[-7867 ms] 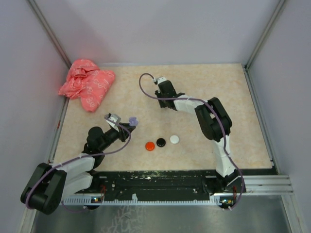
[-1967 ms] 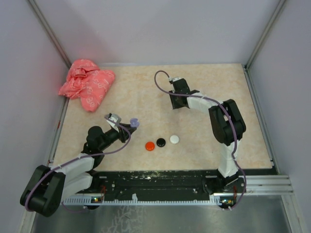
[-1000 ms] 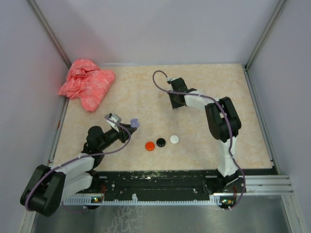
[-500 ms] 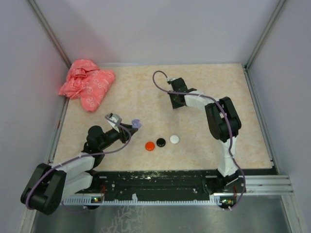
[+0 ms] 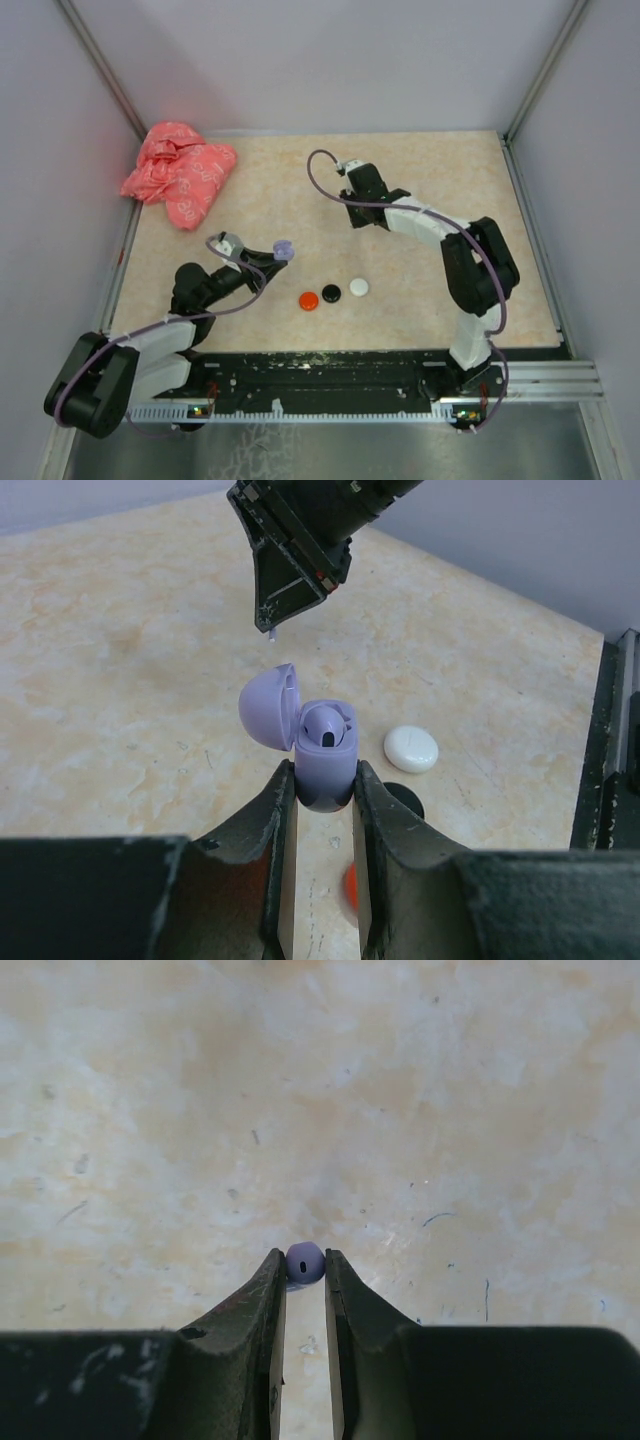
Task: Insert the wireless bluetooth earbuds into the charging case
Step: Pick up the earbud from the center of the board, then place the earbud in the charging case.
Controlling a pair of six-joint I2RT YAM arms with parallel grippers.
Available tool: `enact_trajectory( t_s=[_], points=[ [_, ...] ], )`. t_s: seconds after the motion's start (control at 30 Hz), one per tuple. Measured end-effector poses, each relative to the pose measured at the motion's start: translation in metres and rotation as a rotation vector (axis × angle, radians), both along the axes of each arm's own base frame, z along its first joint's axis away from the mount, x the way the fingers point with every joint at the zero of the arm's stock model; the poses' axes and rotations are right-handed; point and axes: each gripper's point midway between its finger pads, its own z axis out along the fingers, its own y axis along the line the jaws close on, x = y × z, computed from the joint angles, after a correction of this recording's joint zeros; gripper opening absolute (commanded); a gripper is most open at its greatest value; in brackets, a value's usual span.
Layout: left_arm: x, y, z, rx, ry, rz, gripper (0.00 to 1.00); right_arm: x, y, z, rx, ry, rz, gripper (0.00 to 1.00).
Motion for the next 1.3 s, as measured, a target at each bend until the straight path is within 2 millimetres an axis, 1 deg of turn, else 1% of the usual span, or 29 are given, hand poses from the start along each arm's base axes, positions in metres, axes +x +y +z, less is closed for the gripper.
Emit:
enact_trajectory(
  t_s=[0.03, 0.17, 0.27, 0.3, 0.43, 0.6, 0.77, 1.0, 1.2, 1.3],
  points=[
    [-0.001, 0.000, 0.003, -0.007, -0.009, -0.001, 0.00, -0.003, 0.004, 0.010, 0.008, -0.021, 0.013, 0.16],
    [-0.003, 0.000, 0.017, -0.040, -0.032, -0.006, 0.00, -0.015, 0.020, 0.060, 0.050, -0.141, 0.065, 0.16],
    [-0.006, 0.000, 0.025, -0.063, -0.041, -0.011, 0.00, -0.027, 0.032, 0.096, 0.078, -0.229, 0.105, 0.16],
    [-0.007, 0.000, 0.028, -0.070, -0.044, -0.014, 0.00, -0.033, 0.036, 0.109, 0.086, -0.265, 0.121, 0.17],
    [-0.012, -0.001, 0.035, -0.093, -0.049, -0.026, 0.00, -0.060, 0.053, 0.152, 0.108, -0.393, 0.195, 0.16],
    [-0.018, -0.003, 0.042, -0.117, -0.038, -0.055, 0.00, -0.095, 0.074, 0.194, 0.142, -0.529, 0.299, 0.16],
    [-0.025, -0.005, 0.053, -0.142, -0.051, -0.090, 0.00, -0.127, 0.085, 0.214, 0.167, -0.631, 0.413, 0.16],
    [-0.036, -0.009, 0.067, -0.154, -0.091, -0.150, 0.00, -0.164, 0.098, 0.221, 0.228, -0.724, 0.580, 0.16],
    [-0.044, -0.014, 0.081, -0.156, -0.133, -0.219, 0.00, -0.184, 0.109, 0.229, 0.284, -0.790, 0.707, 0.16],
    [-0.047, -0.018, 0.089, -0.161, -0.151, -0.258, 0.00, -0.192, 0.115, 0.236, 0.302, -0.837, 0.770, 0.16]
  ],
)
